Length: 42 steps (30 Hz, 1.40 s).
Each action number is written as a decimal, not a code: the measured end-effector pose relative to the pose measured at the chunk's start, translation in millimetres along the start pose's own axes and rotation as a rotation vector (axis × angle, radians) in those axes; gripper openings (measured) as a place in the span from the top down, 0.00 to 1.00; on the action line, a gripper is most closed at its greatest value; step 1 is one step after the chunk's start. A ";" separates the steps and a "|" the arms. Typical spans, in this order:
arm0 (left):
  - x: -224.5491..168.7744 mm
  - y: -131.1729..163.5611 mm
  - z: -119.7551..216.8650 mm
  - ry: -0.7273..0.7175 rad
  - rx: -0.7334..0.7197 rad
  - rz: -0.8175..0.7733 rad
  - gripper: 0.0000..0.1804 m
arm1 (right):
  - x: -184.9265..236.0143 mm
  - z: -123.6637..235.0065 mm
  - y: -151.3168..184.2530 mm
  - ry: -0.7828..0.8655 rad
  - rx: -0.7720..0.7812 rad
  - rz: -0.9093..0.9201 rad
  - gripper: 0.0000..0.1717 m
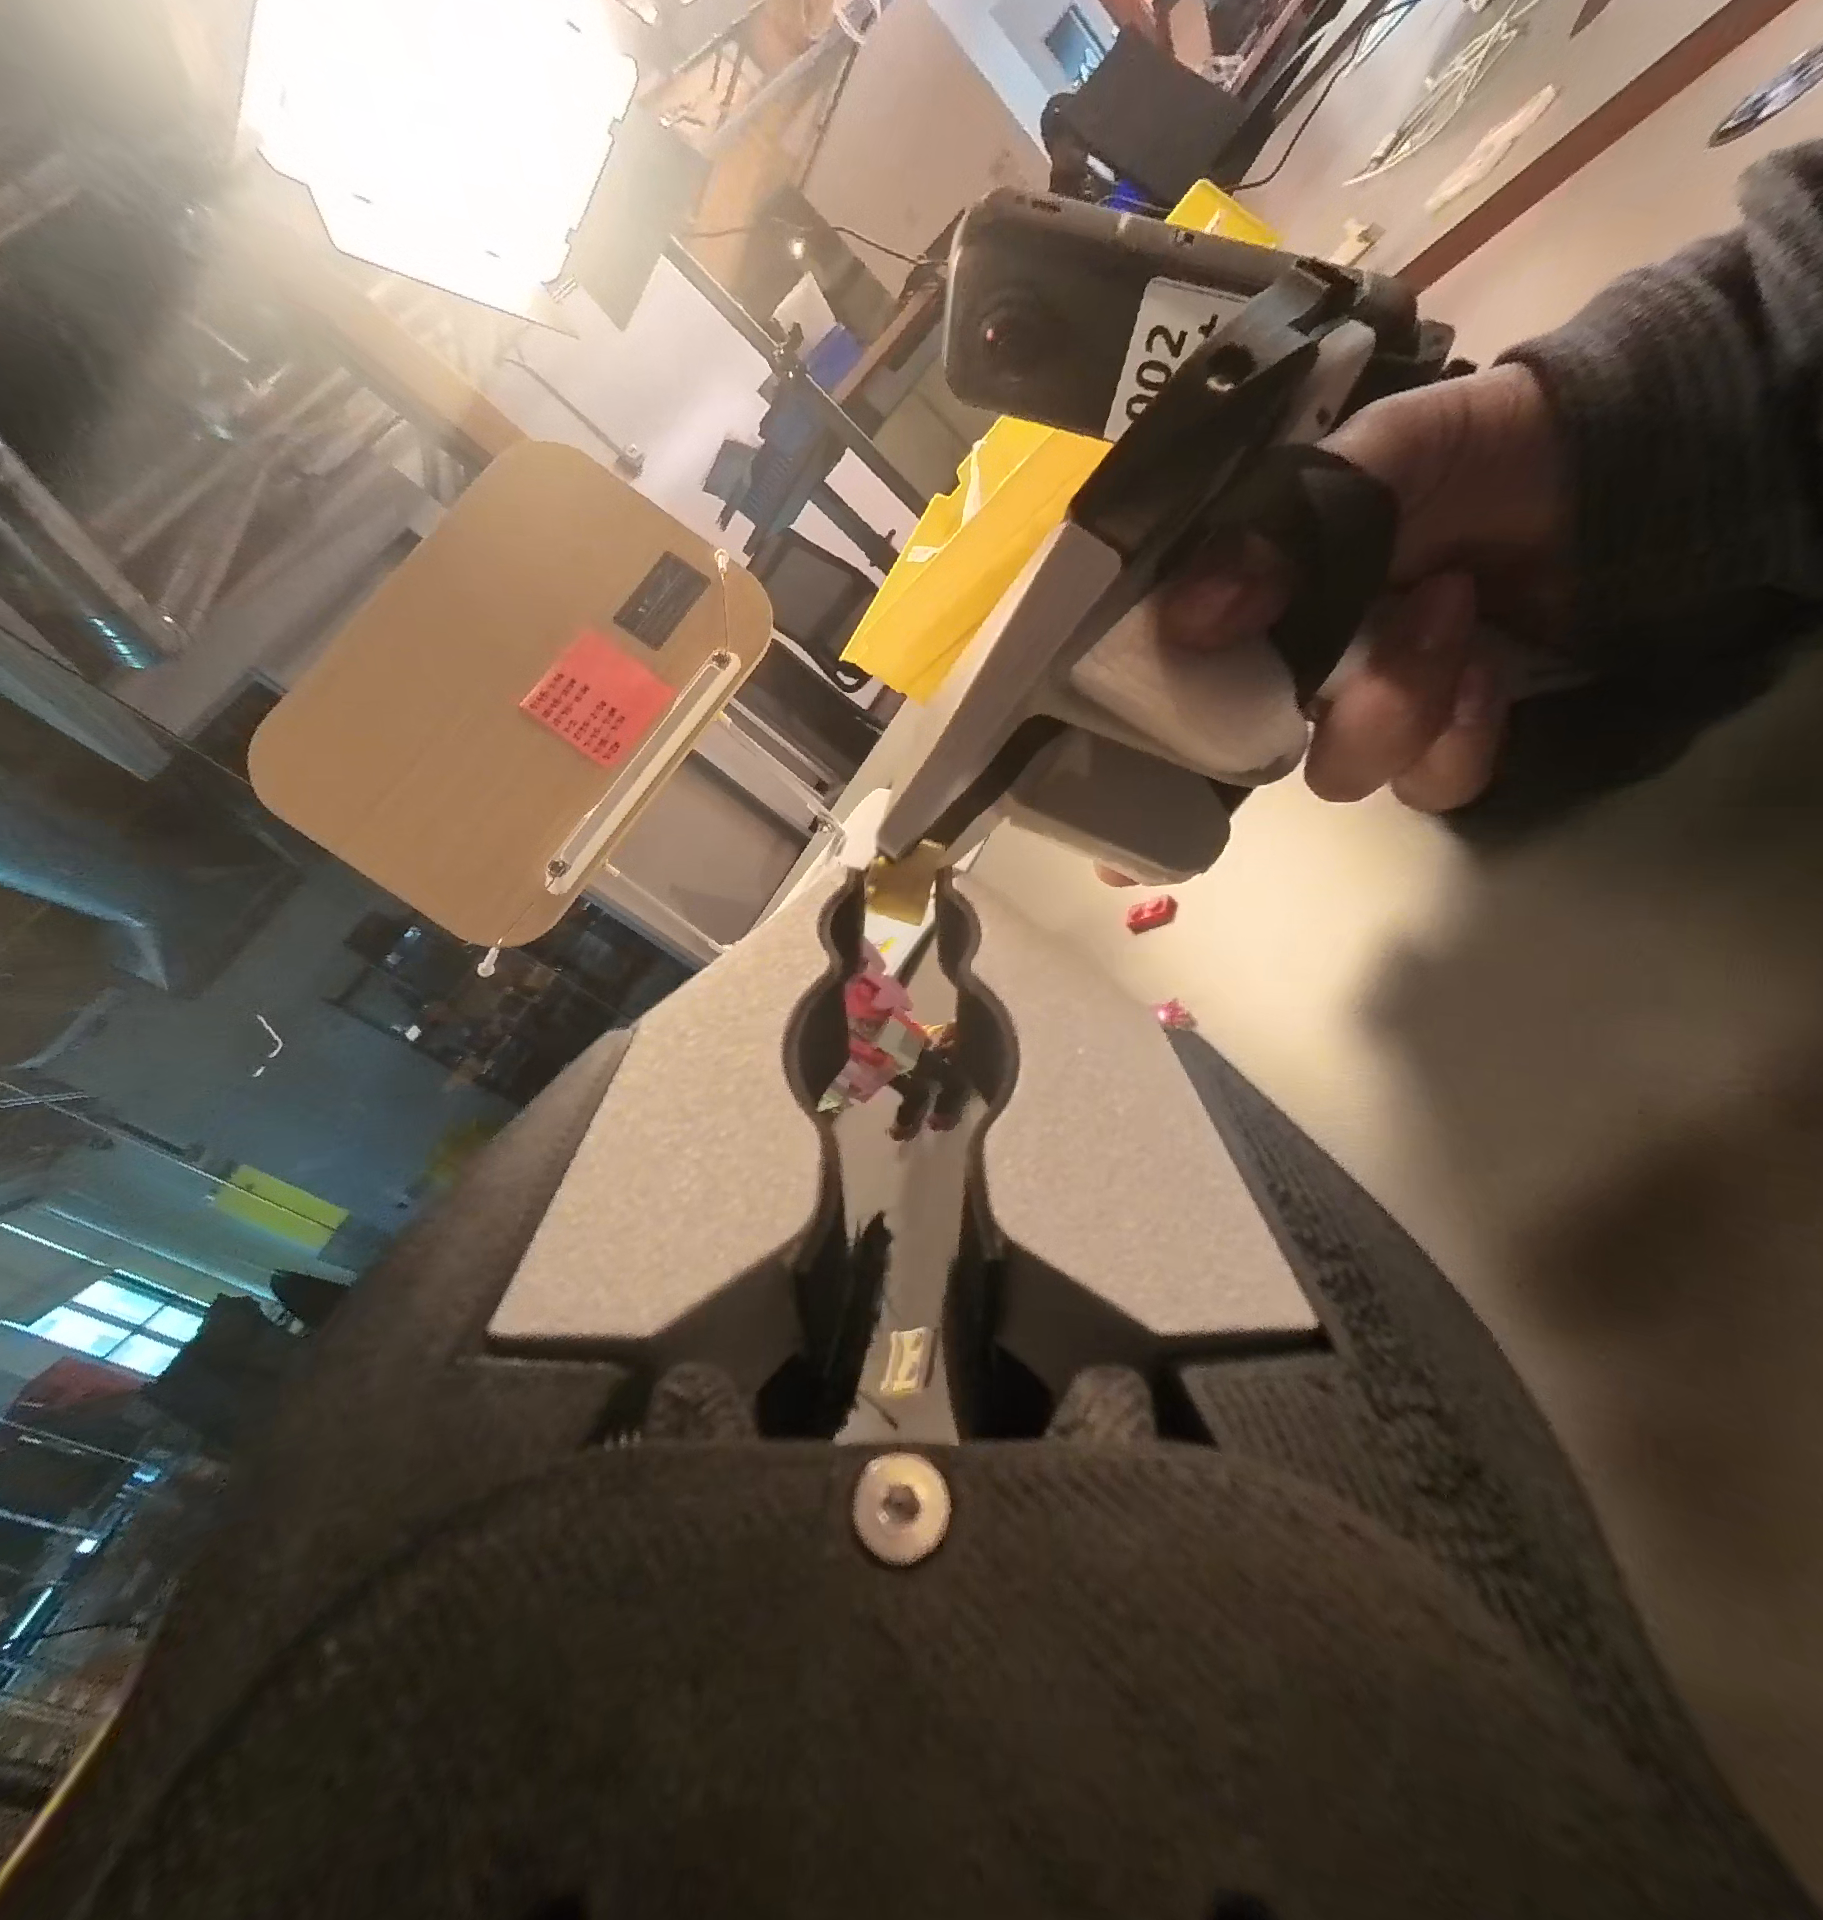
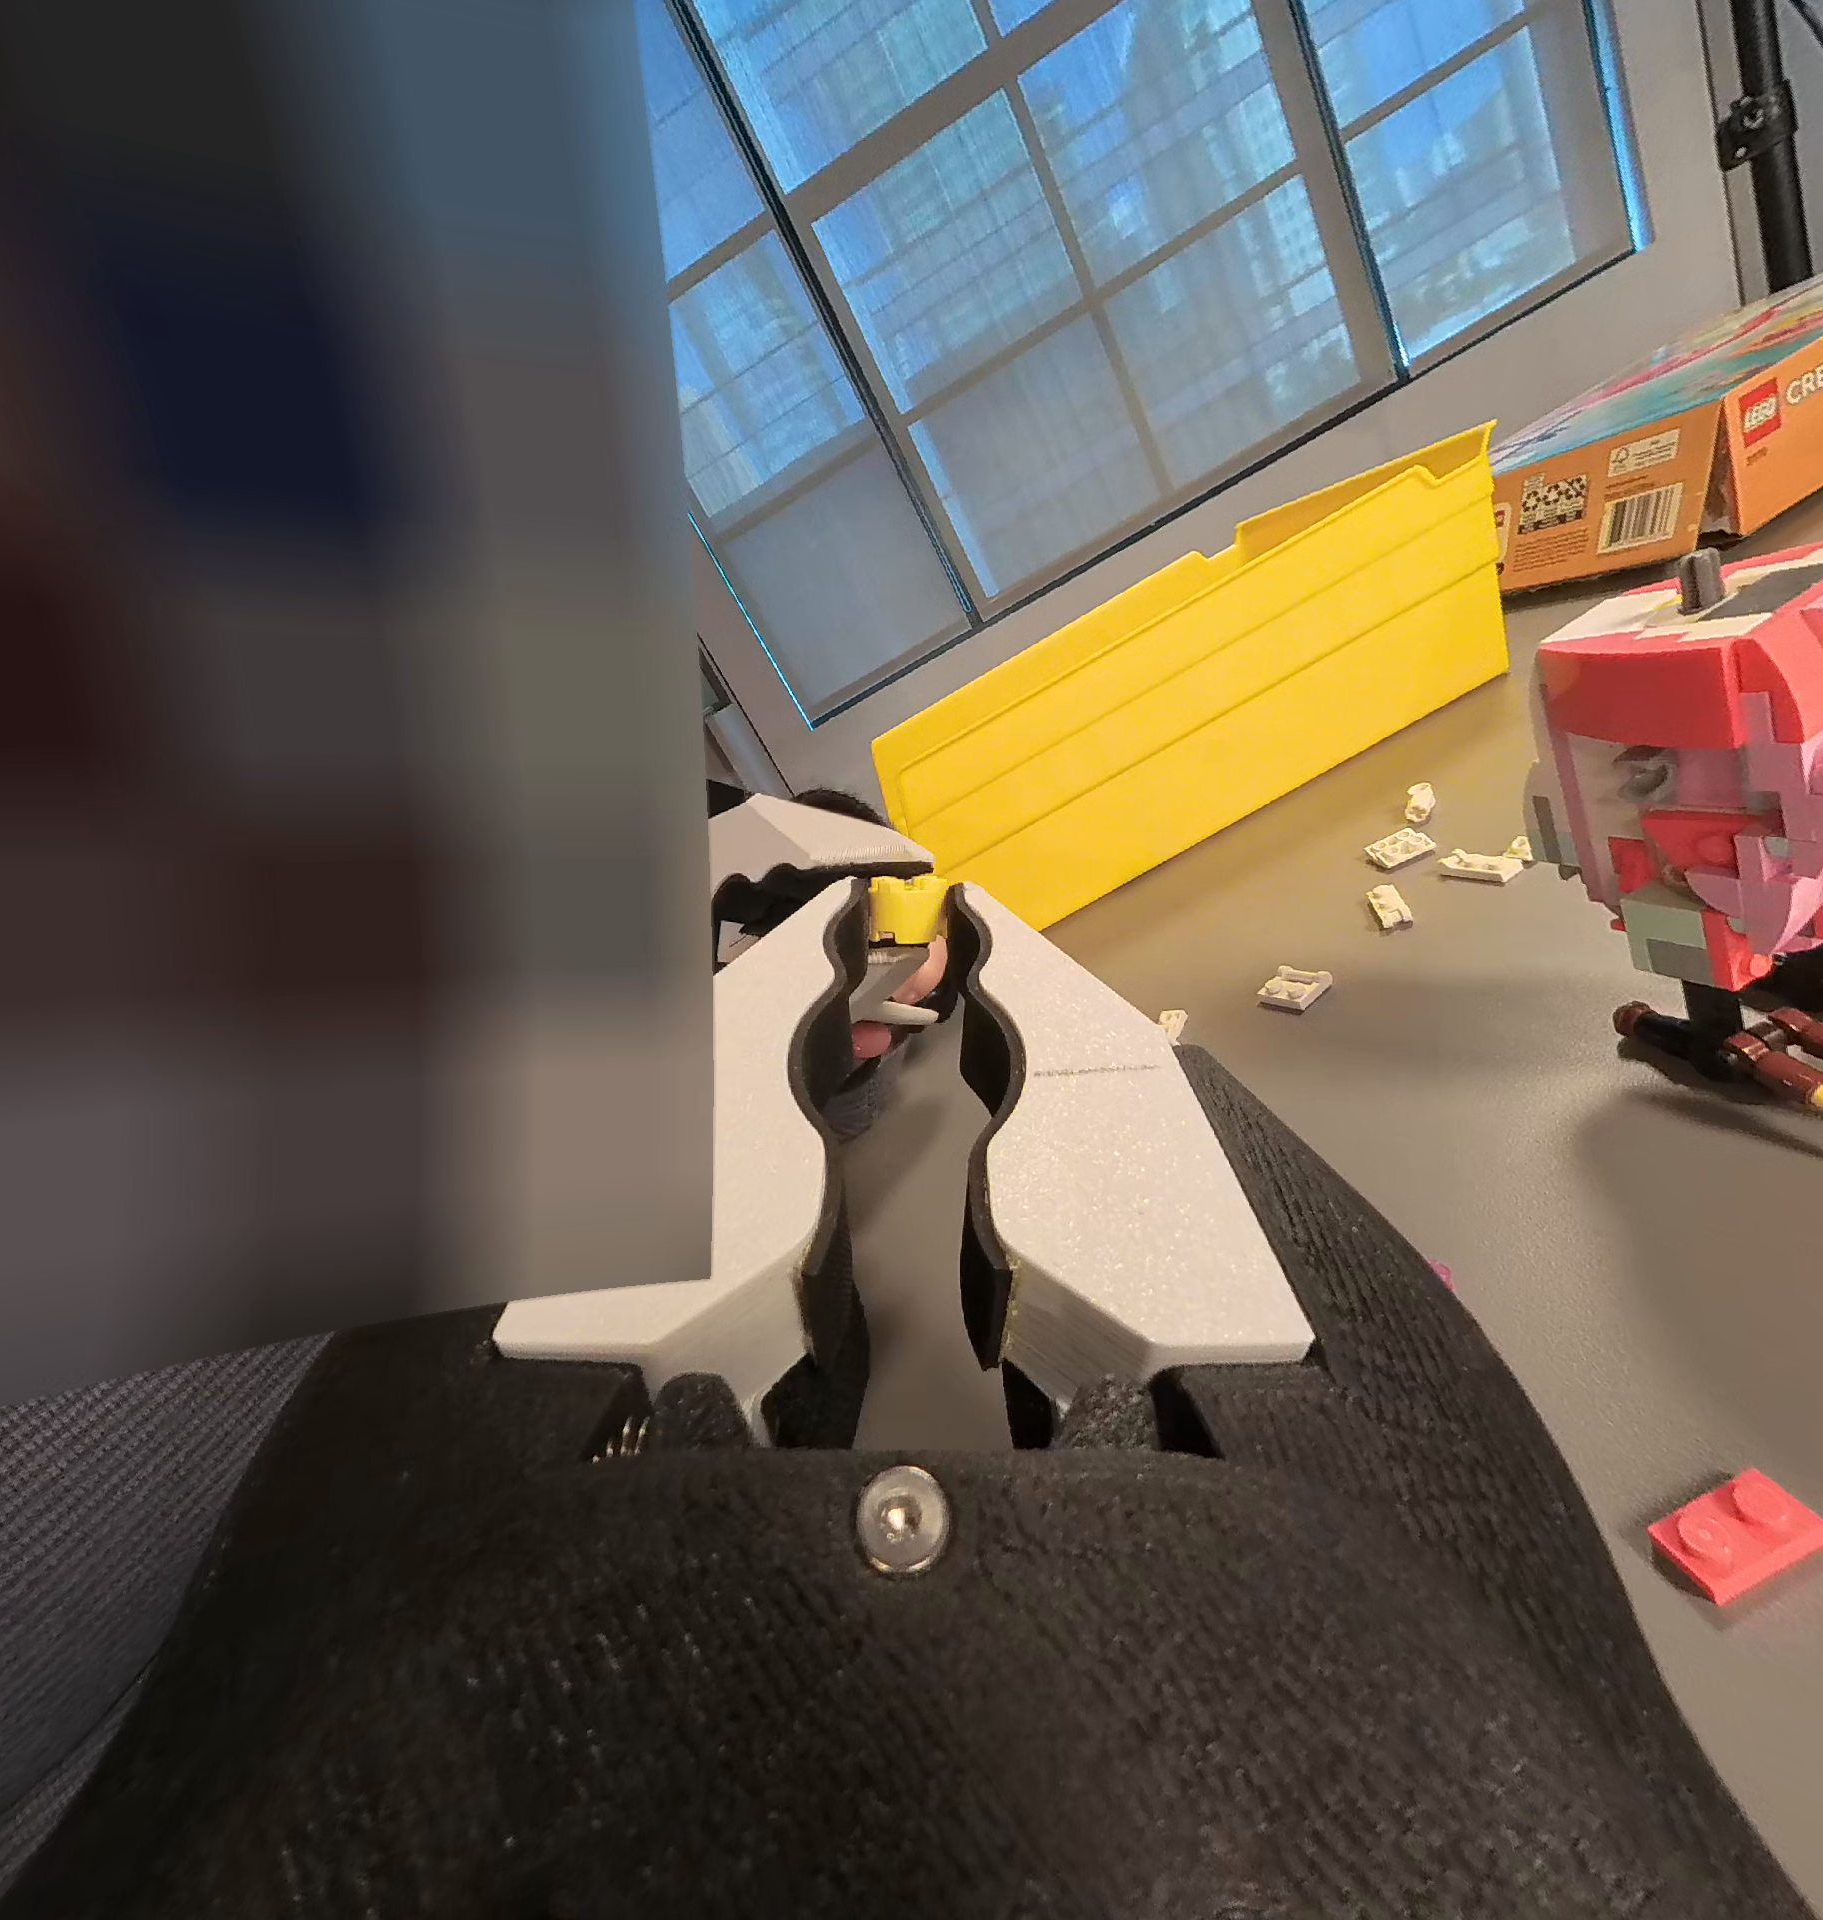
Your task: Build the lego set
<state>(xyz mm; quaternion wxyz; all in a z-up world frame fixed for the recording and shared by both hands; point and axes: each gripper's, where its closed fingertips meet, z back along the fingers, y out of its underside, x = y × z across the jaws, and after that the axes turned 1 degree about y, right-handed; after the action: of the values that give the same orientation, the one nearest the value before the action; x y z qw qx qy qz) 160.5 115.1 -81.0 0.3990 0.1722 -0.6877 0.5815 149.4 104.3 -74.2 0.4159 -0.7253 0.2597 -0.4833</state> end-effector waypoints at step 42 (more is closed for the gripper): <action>7.4 34.9 -51.5 0.088 0.070 -0.401 0.95 | -118.1 157.6 -53.4 0.717 0.348 0.343 0.79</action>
<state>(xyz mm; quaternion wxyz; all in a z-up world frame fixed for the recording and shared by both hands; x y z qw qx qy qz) 149.4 174.4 -98.3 0.5302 0.2939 -0.6010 0.5209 245.6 279.5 -115.4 0.4897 -0.3772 0.4190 -0.6651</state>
